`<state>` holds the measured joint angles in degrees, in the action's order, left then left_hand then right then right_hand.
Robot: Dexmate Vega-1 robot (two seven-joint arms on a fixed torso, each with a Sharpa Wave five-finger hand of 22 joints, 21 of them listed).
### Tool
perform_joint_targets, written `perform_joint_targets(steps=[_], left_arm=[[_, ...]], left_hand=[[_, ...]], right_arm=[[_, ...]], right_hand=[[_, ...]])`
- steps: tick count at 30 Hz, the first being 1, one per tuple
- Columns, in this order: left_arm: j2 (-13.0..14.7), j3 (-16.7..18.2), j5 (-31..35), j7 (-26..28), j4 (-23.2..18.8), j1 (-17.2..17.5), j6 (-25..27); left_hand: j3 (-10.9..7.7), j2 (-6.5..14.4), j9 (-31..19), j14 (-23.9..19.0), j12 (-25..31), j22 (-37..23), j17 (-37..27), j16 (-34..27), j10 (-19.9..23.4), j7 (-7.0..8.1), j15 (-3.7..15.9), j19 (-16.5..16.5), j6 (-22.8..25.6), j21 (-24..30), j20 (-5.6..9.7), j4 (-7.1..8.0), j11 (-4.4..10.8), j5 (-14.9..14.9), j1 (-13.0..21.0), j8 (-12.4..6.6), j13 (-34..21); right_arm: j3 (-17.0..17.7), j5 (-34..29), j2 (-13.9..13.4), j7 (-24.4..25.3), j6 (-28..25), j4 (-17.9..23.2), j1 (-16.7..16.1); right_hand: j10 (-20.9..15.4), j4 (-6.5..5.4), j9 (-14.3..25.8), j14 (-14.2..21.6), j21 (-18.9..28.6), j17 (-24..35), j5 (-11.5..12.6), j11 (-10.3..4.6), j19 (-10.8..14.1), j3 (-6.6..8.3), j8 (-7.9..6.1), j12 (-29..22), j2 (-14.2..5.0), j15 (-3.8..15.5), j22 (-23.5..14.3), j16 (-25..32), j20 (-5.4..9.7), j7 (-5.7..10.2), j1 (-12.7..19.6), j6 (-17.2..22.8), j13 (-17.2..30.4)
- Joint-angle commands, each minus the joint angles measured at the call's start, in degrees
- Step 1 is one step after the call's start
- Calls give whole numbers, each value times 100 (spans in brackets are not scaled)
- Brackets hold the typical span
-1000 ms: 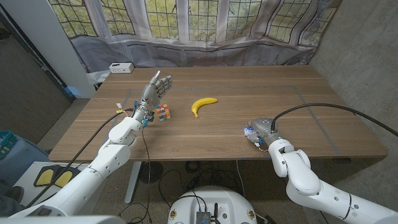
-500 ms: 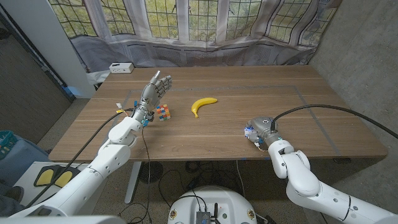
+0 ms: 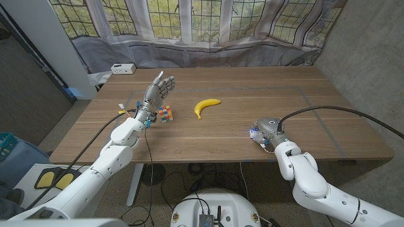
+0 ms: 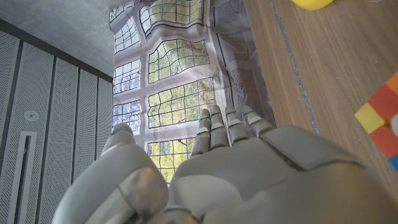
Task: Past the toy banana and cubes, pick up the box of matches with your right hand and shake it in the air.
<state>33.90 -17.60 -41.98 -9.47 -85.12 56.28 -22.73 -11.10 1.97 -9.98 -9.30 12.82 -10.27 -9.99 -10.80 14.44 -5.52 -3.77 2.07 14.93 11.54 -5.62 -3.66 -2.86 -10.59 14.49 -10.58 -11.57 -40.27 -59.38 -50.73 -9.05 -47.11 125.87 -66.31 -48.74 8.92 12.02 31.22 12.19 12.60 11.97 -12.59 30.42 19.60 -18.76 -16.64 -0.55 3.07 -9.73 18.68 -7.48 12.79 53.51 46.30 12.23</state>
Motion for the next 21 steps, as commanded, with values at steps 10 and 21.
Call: perform_joint_targets(steps=[10, 21], left_arm=[[-66, -26, 16, -16, 108, -120, -14], [-61, -33, 35, 3, 90, -156, 14]], left_hand=[[5, 37, -29, -28, -25, -20, -35, -3, 30, -7, 34, -14, 28, -15, -42, -38, 26, 14, -26, -25, -15], [5, 39, -29, -26, -25, -20, -35, -2, 33, -12, 25, -15, 41, -13, -44, -44, 27, 14, -31, -29, -15]], right_arm=[[395, 488, -5, 504, 115, 188, -157], [605, 766, -28, 973, 116, 405, -321]], right_hand=[[-144, -74, -7, 104, -12, 32, -2, 2, 27, -41, -27, -13, -115, 276, -30, 77, 0, -17, -39, 97, -1], [-233, -83, -7, 155, -14, 42, -18, 3, 59, -79, -39, -19, -147, 298, -32, 98, -17, -18, -50, 188, -3]])
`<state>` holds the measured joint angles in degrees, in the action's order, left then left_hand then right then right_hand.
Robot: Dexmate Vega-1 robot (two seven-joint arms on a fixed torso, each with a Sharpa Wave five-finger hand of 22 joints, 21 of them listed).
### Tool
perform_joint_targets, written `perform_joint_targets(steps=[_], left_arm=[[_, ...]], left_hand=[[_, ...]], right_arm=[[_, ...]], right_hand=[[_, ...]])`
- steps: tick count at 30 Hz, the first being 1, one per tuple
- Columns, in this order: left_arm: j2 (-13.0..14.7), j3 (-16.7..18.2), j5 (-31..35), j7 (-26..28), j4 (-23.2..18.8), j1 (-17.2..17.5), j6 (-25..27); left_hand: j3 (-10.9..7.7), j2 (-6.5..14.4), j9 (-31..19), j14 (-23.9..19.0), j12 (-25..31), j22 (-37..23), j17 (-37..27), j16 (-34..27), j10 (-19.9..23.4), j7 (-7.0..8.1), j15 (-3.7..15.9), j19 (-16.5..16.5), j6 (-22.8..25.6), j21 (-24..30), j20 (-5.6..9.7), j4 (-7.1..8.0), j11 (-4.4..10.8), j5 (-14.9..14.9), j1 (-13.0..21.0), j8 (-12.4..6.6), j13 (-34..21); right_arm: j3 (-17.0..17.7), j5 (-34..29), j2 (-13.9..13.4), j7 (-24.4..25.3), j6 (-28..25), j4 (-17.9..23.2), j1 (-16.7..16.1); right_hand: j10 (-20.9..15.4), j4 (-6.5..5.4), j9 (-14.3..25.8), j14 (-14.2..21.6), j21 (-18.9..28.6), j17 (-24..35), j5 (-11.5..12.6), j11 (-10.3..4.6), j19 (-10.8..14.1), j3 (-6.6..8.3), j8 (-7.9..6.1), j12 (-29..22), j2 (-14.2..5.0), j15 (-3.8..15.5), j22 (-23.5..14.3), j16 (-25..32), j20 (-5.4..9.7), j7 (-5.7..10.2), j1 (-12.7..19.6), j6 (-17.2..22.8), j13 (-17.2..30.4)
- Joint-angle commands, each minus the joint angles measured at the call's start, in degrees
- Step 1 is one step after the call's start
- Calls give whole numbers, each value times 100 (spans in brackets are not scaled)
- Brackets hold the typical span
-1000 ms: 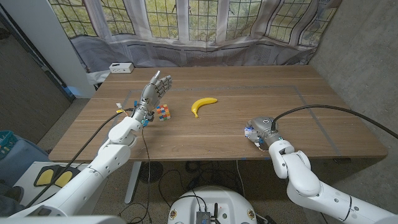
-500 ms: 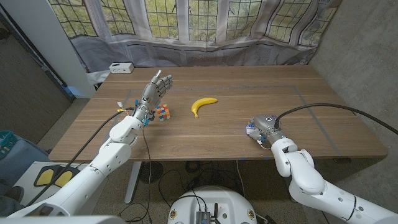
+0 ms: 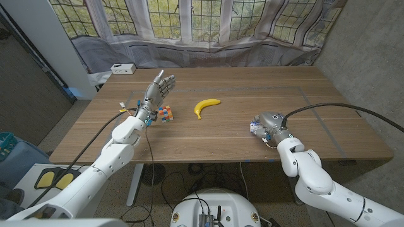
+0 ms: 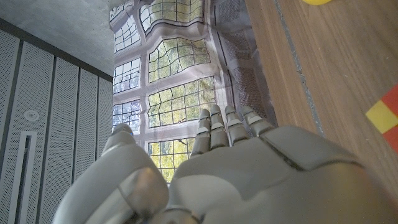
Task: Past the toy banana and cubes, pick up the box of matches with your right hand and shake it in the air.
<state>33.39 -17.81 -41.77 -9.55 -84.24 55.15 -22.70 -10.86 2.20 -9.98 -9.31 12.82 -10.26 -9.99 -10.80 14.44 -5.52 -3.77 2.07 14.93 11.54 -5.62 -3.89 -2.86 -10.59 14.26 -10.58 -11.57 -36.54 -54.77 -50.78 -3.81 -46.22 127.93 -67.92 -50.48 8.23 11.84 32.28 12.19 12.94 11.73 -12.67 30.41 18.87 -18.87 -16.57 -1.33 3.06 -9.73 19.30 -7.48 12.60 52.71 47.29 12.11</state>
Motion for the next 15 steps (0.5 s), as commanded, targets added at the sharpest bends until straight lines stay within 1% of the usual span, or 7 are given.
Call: perform_joint_targets(steps=[1, 15], left_arm=[[-12, -13, 11, 11, 1, -45, 15], [-12, -33, 15, 59, -35, -94, 114]], left_hand=[[-19, 16, -30, -27, -24, -21, -35, -2, 34, -17, 21, -15, 48, -13, -44, -21, 32, 14, -9, -32, -15], [-19, 19, -30, -19, -26, -21, -35, 0, 33, -10, 21, -16, 50, -11, -48, -29, 39, 15, -14, -31, -15]], right_arm=[[266, 351, -32, 502, 40, 224, -186], [655, 874, -66, 1143, 76, 493, -443]], right_hand=[[-61, -14, 10, 46, -15, 8, 5, 11, 58, -7, -27, -26, -70, 300, -32, 35, -17, 2, 31, 90, 8], [-105, 0, 10, 86, -17, 15, -2, 11, 81, -20, -27, -23, -100, 313, -33, 52, -26, 1, 61, 134, 6]])
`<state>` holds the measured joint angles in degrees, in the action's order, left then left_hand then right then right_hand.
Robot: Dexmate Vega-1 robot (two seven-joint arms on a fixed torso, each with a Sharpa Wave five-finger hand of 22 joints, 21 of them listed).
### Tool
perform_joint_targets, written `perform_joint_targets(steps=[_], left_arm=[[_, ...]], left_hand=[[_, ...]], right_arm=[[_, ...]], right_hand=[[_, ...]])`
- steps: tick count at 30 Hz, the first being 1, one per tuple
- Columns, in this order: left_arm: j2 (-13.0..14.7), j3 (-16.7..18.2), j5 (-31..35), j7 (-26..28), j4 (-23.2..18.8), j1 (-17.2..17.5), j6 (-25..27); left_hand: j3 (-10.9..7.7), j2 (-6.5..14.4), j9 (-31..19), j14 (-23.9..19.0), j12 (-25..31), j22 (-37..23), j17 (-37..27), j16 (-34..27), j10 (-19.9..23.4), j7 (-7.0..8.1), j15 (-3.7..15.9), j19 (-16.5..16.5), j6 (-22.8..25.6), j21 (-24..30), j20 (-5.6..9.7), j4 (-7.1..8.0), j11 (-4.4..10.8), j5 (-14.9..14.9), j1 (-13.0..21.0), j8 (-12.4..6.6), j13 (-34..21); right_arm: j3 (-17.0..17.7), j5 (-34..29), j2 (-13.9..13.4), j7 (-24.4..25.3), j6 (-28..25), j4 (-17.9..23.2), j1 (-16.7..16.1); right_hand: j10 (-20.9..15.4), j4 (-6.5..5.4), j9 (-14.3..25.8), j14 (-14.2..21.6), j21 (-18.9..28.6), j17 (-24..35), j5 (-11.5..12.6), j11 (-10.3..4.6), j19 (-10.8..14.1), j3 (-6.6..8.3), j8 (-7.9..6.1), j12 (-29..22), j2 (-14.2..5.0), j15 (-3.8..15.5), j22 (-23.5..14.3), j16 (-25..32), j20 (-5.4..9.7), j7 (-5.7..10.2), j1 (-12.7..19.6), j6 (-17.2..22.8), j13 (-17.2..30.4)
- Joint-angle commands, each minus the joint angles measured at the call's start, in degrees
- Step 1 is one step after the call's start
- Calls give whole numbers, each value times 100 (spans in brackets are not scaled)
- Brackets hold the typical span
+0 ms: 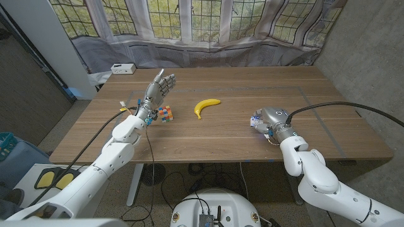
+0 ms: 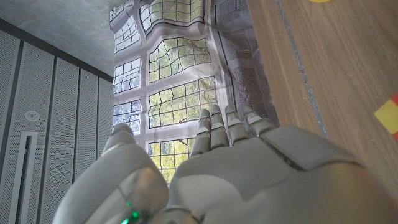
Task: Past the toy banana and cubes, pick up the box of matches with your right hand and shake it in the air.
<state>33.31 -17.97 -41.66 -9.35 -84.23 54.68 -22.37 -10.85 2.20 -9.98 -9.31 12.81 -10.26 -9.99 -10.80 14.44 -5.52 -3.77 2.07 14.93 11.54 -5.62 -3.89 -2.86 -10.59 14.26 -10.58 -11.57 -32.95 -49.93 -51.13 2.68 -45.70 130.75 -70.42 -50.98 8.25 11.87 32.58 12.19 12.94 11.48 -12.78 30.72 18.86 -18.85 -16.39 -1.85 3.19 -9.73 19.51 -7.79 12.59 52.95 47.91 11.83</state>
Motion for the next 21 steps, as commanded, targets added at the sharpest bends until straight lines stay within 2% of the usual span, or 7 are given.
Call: perform_joint_targets(steps=[1, 9, 21], left_arm=[[-1, -19, 7, 47, -46, -52, 91], [5, -10, 10, 115, -86, -75, 156], [-60, -36, 16, 119, -38, -193, 174]], left_hand=[[-19, 19, -30, -21, -24, -21, -35, -1, 36, -8, 23, -17, 50, -12, -51, -29, 36, 15, -15, -31, -15], [-19, 21, -30, -20, -24, -21, -35, 0, 39, -5, 25, -19, 55, -11, -51, -33, 33, 15, -19, -32, -15], [-20, 24, -30, -20, -27, -21, -35, -1, 33, 0, 24, -20, 65, -10, -51, -40, 42, 15, -23, -34, -15]], right_arm=[[323, 423, -30, 548, 26, 227, -215], [516, 668, -86, 851, 85, 373, -324], [580, 713, -149, 1079, 167, 499, -236]], right_hand=[[-58, -1, 7, 57, -17, 15, 23, 22, 51, -19, -30, -40, -51, 304, -33, 31, 5, 2, 39, 75, 34], [-76, 4, 6, 70, -18, 19, 19, 22, 61, -27, -26, -37, -64, 302, -33, 37, -5, 3, 52, 90, 33], [-92, 5, 6, 83, -25, 24, 11, 23, 64, -46, -18, -26, -80, 314, -34, 44, -6, 2, 58, 110, 32]])
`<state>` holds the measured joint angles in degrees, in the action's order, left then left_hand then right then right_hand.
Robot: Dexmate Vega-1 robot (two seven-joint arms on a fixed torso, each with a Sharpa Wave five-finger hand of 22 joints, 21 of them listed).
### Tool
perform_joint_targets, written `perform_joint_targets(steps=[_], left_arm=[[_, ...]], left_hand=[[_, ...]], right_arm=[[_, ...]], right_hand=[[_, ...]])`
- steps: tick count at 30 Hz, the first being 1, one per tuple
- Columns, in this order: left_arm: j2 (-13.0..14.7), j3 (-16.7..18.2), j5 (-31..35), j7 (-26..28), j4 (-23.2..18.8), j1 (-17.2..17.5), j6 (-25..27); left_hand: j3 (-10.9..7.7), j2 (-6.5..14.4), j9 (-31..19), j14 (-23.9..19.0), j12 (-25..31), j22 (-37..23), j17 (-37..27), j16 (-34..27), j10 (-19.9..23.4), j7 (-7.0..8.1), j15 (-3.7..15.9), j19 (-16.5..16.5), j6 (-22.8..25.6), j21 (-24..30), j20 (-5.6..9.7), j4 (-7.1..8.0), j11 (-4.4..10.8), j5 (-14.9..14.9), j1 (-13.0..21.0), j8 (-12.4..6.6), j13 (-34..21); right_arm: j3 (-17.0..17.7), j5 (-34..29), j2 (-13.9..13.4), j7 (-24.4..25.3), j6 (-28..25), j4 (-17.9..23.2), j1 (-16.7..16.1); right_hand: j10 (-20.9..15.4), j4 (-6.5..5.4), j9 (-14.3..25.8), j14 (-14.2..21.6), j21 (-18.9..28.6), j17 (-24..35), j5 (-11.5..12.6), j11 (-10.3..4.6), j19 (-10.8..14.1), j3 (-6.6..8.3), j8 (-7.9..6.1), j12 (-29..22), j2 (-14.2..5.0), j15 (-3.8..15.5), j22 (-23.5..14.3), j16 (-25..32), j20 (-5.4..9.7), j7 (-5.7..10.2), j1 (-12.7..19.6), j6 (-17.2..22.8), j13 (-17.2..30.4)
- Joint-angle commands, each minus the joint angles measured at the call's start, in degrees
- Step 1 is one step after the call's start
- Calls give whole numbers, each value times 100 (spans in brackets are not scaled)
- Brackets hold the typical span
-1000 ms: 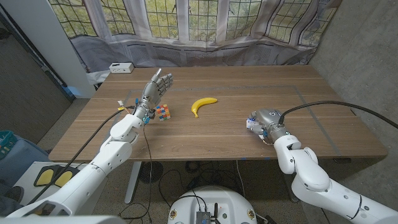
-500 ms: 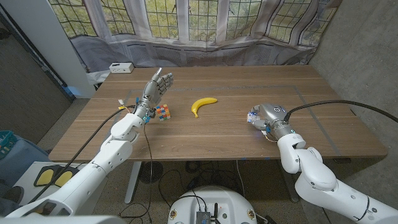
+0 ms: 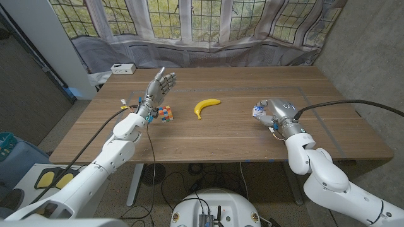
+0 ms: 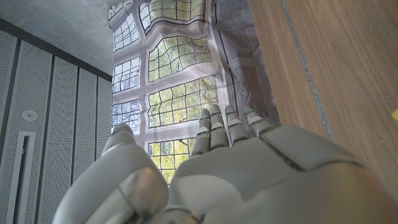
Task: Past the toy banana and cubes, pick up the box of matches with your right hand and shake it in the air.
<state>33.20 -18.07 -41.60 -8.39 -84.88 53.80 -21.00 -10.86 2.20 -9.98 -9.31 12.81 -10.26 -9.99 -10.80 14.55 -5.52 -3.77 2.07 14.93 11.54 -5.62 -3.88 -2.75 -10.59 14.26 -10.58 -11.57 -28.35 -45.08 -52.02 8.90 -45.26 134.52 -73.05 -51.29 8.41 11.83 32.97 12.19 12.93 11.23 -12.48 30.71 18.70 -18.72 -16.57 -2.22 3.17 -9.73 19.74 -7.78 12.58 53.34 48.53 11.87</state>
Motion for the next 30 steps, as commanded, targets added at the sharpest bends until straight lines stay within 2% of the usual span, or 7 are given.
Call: perform_joint_targets(steps=[1, 7, 12, 24, 27, 30], left_arm=[[-55, -36, 17, 14, 36, -122, 42], [-90, -77, 54, 11, 102, -213, 65], [-147, -116, 72, -8, 187, -295, 59], [-259, -195, 119, 1, 341, -432, 72], [-279, -215, 130, -6, 380, -467, 79], [-294, -224, 133, -10, 409, -494, 84]], left_hand=[[-20, 24, -30, -19, -27, -21, -35, -1, 22, -2, 20, -20, 64, -10, -51, -41, 28, 15, -24, -34, -15], [-19, 25, -30, -20, -24, -21, -35, -1, 30, -1, 22, -20, 65, -9, -51, -44, 22, 15, -26, -33, -15], [-20, 26, -30, -19, -24, -21, -35, -1, 31, -3, 22, -19, 64, -8, -53, -47, 21, 15, -28, -32, -15], [-20, 28, -30, -20, -26, -21, -35, -2, 29, -2, 17, -22, 75, -8, -56, -54, 16, 15, -32, -35, -15], [-20, 29, -30, -18, -25, -21, -35, -1, 32, 1, 27, -23, 77, -8, -55, -56, 12, 15, -33, -35, -15], [-20, 30, -30, -18, -24, -21, -35, -1, 35, 2, 26, -27, 76, -9, -56, -58, 13, 15, -35, -34, -15]], right_arm=[[133, 233, -62, 486, 139, 124, 30], [175, 248, -68, 634, 276, 124, 53], [182, 229, -55, 722, 357, 99, 69], [329, 373, 88, 1056, 542, -87, 26], [715, 879, 378, 1513, 817, -245, -172], [1232, 1591, 799, 2040, 1305, -413, -430]], right_hand=[[-64, -12, 11, 49, -26, 26, 35, -8, 64, -32, -30, -8, -46, 320, -34, 24, -8, 3, 18, 51, 27], [-86, -11, 11, 75, -26, 28, 29, -7, 73, -46, -28, -7, -51, 322, -34, 34, 25, 3, 20, 69, 26], [-127, -3, 12, 162, -16, 26, 17, -6, 123, -83, -16, -1, -45, 396, -35, 64, 164, 3, 26, 97, 25], [-168, -10, 13, 245, -23, 26, 8, -5, 134, -115, -3, 6, -68, 413, -35, 93, 189, 3, 24, 125, 24], [-190, 1, 14, 378, -17, 9, 4, -4, 169, -128, 10, 18, -77, 471, -36, 125, 364, 2, 44, 149, 21], [-189, 2, 14, 440, -14, 0, 4, -6, 187, -133, 17, 27, -81, 469, -36, 138, 388, 2, 47, 155, 19]])
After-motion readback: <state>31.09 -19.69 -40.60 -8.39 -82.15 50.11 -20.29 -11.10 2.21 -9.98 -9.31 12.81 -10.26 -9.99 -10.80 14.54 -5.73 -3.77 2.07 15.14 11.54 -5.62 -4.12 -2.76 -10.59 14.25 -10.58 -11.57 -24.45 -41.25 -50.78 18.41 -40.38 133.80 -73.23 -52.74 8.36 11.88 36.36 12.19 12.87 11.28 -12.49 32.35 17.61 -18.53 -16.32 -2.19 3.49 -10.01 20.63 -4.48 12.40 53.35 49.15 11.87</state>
